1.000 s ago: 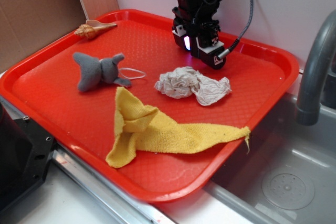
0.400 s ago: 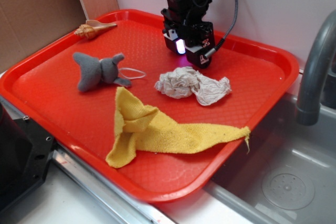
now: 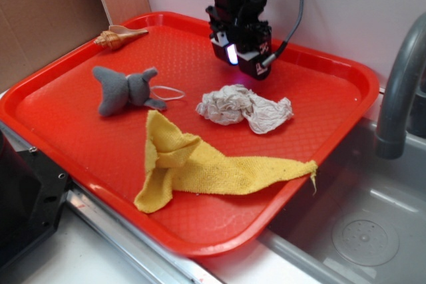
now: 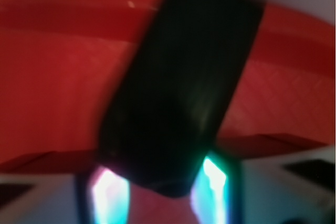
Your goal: Grab the black box.
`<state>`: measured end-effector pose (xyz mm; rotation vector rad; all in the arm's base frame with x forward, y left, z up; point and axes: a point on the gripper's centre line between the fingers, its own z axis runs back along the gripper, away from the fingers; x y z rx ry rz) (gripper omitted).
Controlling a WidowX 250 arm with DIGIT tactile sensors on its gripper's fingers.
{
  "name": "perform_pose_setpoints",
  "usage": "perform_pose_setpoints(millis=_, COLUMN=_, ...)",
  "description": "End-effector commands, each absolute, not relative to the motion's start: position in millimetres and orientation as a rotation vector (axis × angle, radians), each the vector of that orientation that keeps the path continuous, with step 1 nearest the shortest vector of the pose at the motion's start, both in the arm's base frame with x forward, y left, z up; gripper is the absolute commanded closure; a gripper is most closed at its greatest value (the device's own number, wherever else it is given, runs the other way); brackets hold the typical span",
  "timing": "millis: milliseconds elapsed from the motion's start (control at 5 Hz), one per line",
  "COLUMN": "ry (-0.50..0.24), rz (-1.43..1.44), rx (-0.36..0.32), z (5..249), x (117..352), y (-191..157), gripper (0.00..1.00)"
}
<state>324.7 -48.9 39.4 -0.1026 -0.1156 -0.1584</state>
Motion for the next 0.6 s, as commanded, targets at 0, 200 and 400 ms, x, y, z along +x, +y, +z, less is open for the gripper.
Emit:
perform_pose_setpoints(millis=0, ry=-0.282, rz=0.075, rx=-0.038, z=83, x=341, y=-60, gripper=0.0)
perform_pose_setpoints(millis=200, ry=-0.36, rz=0.265, rx=-0.054, z=77, x=349, y=-57, gripper=0.0)
perform_pose_setpoints(millis=400, ry=-0.361, rz=0.34, rx=-0.03, z=73, x=355, y=-51, gripper=0.0)
